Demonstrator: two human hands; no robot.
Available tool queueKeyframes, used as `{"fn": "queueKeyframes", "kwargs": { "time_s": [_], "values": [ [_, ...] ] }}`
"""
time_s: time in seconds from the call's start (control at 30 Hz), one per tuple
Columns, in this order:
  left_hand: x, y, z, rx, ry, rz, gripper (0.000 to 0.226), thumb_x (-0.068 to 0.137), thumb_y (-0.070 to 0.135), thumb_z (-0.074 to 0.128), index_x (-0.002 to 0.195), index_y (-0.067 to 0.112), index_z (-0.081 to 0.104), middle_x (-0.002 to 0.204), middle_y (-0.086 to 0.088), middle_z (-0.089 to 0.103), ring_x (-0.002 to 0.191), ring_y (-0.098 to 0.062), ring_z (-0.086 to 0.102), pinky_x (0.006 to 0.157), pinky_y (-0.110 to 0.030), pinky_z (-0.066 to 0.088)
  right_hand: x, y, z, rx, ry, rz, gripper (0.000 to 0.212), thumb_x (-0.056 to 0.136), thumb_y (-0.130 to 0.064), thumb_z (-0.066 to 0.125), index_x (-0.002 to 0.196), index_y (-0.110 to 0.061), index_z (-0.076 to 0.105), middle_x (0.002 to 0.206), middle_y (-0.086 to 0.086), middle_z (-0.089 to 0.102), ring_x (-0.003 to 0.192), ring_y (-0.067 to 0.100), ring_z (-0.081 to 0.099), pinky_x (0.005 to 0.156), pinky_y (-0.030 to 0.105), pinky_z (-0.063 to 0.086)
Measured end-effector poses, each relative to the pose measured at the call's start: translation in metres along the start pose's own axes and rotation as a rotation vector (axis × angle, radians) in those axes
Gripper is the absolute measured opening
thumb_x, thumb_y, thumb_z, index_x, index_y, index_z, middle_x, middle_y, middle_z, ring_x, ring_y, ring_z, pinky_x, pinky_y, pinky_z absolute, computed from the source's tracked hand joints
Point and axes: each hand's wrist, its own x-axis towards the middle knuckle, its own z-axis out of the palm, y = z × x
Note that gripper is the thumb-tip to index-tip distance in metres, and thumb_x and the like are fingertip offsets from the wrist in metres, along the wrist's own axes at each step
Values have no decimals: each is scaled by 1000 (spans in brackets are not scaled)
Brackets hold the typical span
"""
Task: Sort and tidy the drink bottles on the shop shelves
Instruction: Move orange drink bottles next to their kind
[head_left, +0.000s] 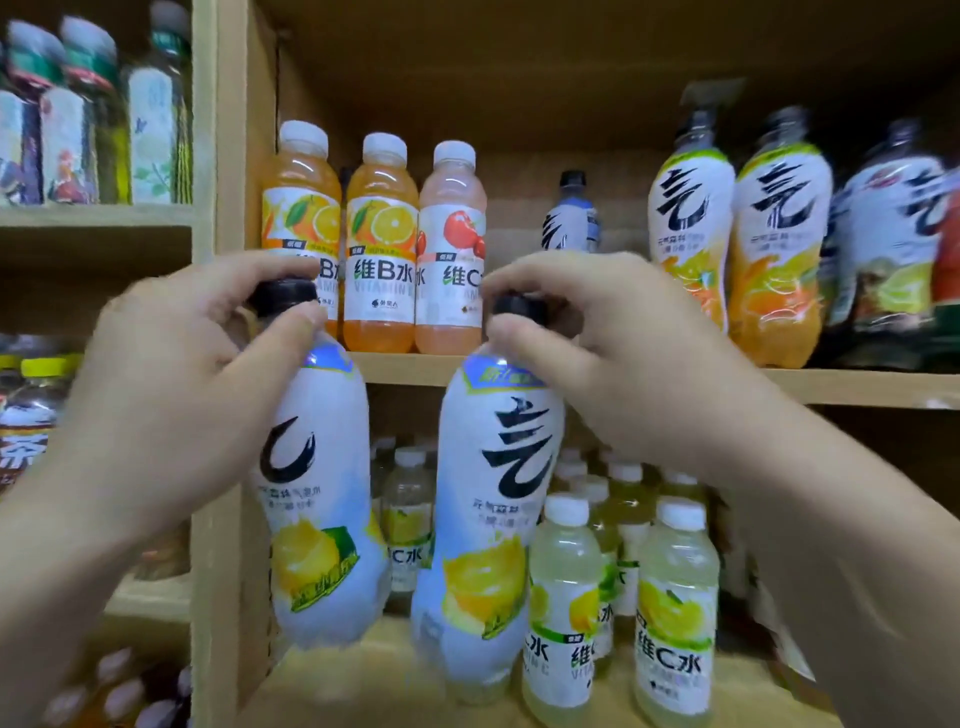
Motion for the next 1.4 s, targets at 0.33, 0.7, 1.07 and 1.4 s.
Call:
{"fn": "queueKeyframes", "kwargs": {
  "time_s": [0.33,0.7,1.07,1.4],
  "values": [
    [99,75,47,-142,61,131,21,92,27,62,110,24,73,92,5,70,80,-1,66,72,-26,57,100,33,-111,-363,280,19,29,101,-29,55,121,-17,72,110,2,70,97,13,60,76,22,45],
    [164,86,105,-10,80,114,24,93,28,64,108,15,77,95,1,67,99,-22,64,82,-34,50,156,84,-65,-468,64,149,30,104,-30,52,128,-19,66,128,8,66,118,30,60,99,43,50],
    [156,76,105,-26,44,80,22,93,27,62,105,17,77,89,2,68,92,-23,66,81,-40,57,115,98,-57,-816,-156,42,80,91,-73,50,159,-36,28,146,11,50,136,34,42,107,46,36],
    [145,74,107,-17,22,48,18,93,24,63,102,17,77,92,2,69,93,-21,65,80,-36,55,87,111,-48,-928,-153,15,110,71,-93,50,159,-46,6,163,12,28,156,36,6,123,62,1]
  ]
}}
